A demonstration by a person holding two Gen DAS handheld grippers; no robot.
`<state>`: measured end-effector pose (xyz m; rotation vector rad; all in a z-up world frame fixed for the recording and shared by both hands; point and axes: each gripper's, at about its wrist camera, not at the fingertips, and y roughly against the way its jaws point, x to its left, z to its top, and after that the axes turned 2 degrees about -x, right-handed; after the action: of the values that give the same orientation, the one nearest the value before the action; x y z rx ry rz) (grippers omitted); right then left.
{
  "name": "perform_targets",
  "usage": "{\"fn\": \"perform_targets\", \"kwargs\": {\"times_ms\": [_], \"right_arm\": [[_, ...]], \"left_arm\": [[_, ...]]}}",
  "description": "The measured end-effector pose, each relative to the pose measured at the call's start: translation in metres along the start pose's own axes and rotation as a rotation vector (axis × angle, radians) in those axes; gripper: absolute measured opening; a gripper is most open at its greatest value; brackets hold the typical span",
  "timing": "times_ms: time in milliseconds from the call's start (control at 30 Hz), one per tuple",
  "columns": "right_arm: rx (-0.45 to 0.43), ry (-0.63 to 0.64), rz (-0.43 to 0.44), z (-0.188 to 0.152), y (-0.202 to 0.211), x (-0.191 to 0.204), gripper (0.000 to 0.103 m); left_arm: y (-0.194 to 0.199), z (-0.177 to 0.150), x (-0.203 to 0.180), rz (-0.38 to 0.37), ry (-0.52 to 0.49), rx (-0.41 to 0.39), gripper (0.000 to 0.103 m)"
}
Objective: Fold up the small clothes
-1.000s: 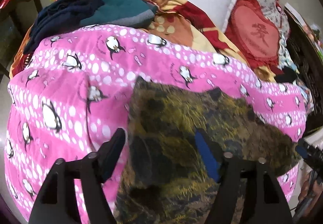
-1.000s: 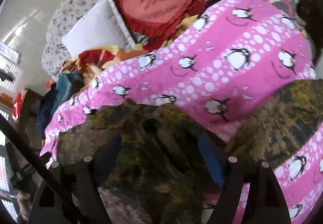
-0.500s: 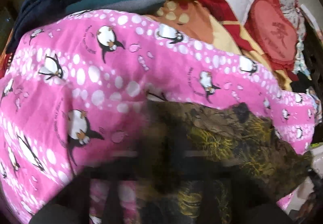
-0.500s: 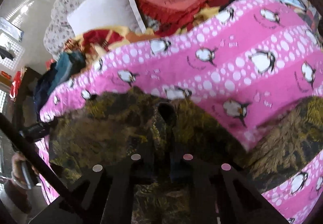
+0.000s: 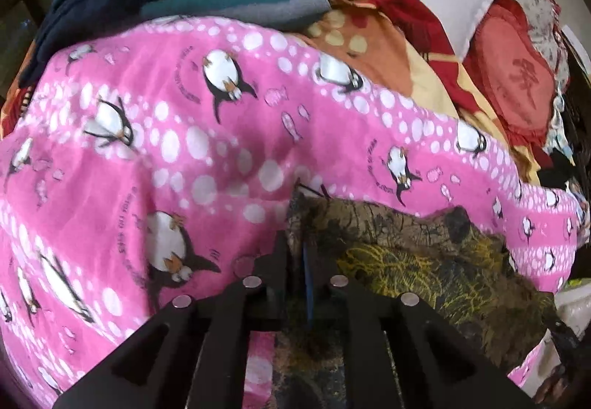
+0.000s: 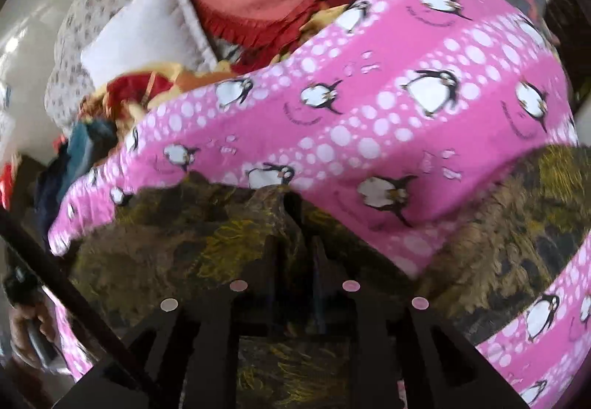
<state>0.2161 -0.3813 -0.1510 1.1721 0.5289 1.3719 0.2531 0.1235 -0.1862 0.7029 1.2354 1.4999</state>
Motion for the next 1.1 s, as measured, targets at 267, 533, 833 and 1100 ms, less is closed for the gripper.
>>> {"fn": "perform_targets", "kwargs": {"times_ms": [267,533,833,1100], "right_arm": [[0.019,0.021,0.082,-0.011,0.03,-0.003,0.051],[0.078,-0.002,0.158,-0.031,0.008,0.001,0.061],[0.061,0.028,0.227,-0.029,0.029,0.019,0.007],[0.162,-0.053,0.175,-0.048,0.016,0.0,0.006]], "left_arm": [[0.061,-0.015,-0.017,-0.055,-0.068,-0.076,0.037],[0.067,-0.069,-0.055,-0.151,-0.135,-0.01,0.058],[0.049,-0.089,-0.043,-0.1,-0.106,0.058,0.058],[0.044,-0.093,-0.035,-0.061,-0.121,0.059,0.058]]}}
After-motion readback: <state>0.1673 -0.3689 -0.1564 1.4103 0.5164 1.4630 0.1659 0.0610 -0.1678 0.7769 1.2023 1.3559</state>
